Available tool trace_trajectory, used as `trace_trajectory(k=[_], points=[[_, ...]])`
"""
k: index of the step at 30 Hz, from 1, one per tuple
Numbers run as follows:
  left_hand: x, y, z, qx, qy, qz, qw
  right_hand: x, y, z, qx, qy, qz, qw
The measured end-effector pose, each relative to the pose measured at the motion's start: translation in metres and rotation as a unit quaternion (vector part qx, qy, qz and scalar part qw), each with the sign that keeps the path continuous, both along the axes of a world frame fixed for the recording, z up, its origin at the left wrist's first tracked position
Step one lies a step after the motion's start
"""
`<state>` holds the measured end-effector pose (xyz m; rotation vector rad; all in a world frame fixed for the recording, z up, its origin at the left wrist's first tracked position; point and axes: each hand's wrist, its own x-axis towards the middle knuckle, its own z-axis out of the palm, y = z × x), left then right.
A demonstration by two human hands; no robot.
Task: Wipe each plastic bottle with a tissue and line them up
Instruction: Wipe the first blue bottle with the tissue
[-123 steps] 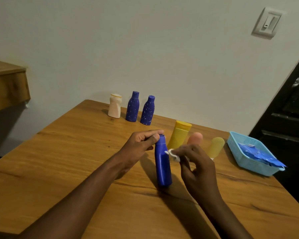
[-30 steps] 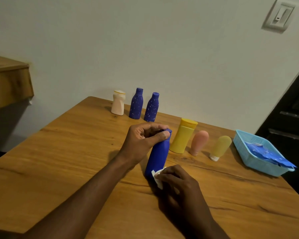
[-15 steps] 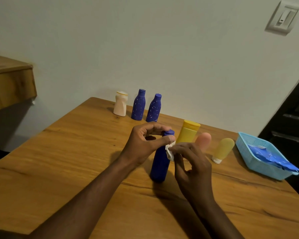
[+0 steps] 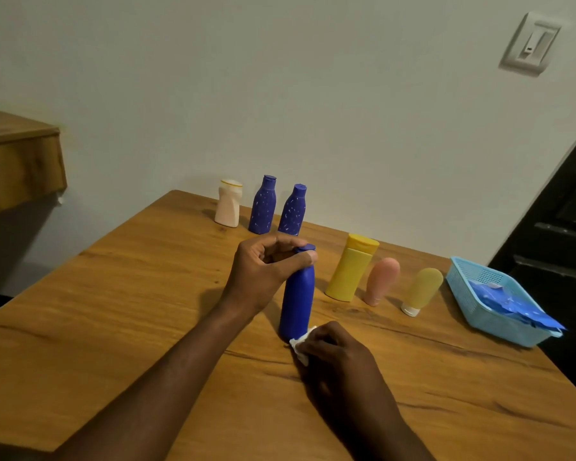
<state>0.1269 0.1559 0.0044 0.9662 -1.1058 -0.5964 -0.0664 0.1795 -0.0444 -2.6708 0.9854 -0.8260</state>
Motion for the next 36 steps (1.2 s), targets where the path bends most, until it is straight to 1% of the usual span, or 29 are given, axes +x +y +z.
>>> trace_trajectory(k=[2,4,6,8,12,14,17,19,23,24,26,30,32,33,35,36], points=[[0.000,0.001,0.000,0.003,0.002,0.003,1.000,-0.002,0.001,0.003,0.009,-0.005,0.004,1.000],[0.000,0.002,0.001,0.008,-0.002,0.001,1.000,-0.007,-0.001,0.010,0.013,-0.070,0.012,0.997],[-0.001,0.002,0.001,0.012,-0.002,-0.012,1.000,-0.011,-0.008,0.017,-0.013,-0.152,0.007,0.988],[-0.003,0.002,0.000,0.012,-0.007,-0.025,1.000,-0.010,-0.015,0.028,-0.035,-0.204,-0.010,0.978],[-0.004,0.003,-0.001,0.017,-0.012,-0.033,0.999,-0.001,-0.028,0.045,-0.048,-0.247,-0.007,0.968],[-0.003,0.003,-0.001,0.019,-0.014,-0.034,0.999,0.006,-0.031,0.045,-0.039,-0.243,0.003,0.969],[-0.001,0.003,-0.001,0.020,-0.015,-0.035,0.999,0.017,-0.025,0.038,-0.019,-0.209,0.022,0.978],[0.001,0.002,0.000,0.020,-0.014,-0.029,0.999,0.020,-0.015,0.031,-0.018,-0.153,0.035,0.988],[-0.001,0.002,0.001,0.032,-0.004,-0.037,0.999,0.027,0.006,0.015,-0.010,-0.019,0.016,1.000],[-0.001,0.003,0.002,0.033,0.000,-0.040,0.999,0.031,0.008,0.011,-0.019,0.004,0.014,1.000],[-0.002,0.004,0.003,0.029,0.003,-0.042,0.999,0.037,0.010,0.009,-0.021,0.022,0.022,0.999],[-0.002,0.006,0.001,0.037,-0.017,-0.042,0.998,0.040,0.009,0.009,-0.030,0.031,0.048,0.998],[0.000,0.007,0.001,0.044,-0.012,-0.043,0.998,0.038,0.011,0.011,-0.031,0.016,0.054,0.998],[0.001,0.006,0.002,0.045,-0.001,-0.048,0.998,0.035,0.011,0.015,-0.025,-0.013,0.054,0.998],[0.003,0.006,0.004,0.042,0.033,-0.072,0.996,0.027,0.007,0.021,-0.025,-0.121,0.044,0.991],[0.003,0.006,0.005,0.038,0.047,-0.088,0.994,0.023,0.002,0.024,-0.043,-0.171,0.031,0.984]])
